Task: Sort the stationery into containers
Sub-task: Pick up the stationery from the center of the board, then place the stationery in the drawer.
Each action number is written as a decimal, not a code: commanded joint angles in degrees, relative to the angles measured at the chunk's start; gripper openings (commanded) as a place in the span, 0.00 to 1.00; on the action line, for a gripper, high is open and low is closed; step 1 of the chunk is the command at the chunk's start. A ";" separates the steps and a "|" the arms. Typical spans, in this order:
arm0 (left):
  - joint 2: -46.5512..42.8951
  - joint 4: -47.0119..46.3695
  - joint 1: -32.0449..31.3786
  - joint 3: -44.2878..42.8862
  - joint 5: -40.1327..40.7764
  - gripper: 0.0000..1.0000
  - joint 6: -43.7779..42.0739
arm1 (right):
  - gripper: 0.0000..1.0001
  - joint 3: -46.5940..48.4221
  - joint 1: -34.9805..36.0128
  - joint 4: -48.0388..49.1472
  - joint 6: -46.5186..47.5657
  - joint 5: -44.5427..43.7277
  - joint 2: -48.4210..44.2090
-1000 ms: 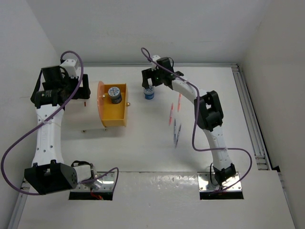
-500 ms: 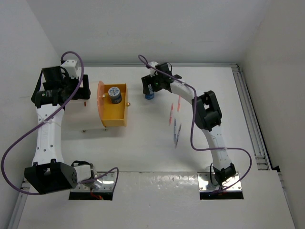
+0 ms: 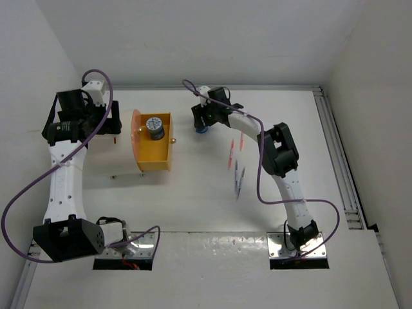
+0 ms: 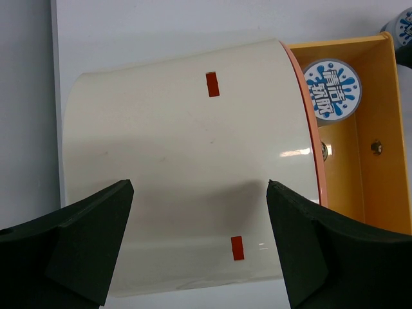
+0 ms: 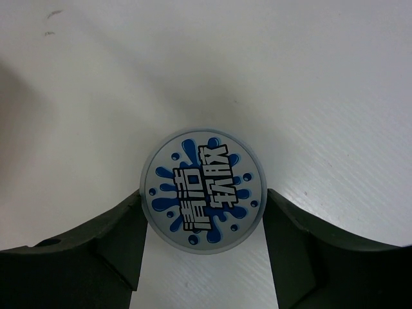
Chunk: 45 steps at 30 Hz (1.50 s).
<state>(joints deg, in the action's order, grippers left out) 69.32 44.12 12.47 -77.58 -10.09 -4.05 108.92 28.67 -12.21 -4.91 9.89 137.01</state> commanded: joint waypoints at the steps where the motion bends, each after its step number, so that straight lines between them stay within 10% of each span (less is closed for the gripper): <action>1: -0.15 -0.79 0.71 -0.38 -0.02 0.91 -0.34 | 0.25 -1.43 0.95 2.89 2.36 0.57 -3.06; 6: -0.41 -0.61 0.80 -0.99 0.16 0.92 -0.78 | 0.00 -9.49 0.78 5.78 3.59 1.36 -11.13; 21: -0.85 -1.32 1.15 0.50 -1.87 0.91 -0.17 | 0.00 -17.52 5.59 2.81 0.70 13.84 -38.65; 45: -0.94 -1.32 1.15 1.47 -2.83 0.92 0.10 | 0.00 -7.16 20.73 7.99 -0.45 14.46 -23.99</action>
<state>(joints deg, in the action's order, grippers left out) 69.32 44.14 12.84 -76.49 -12.27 -3.99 96.53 48.80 -10.85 -5.96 24.58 112.77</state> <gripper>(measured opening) 0.916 0.643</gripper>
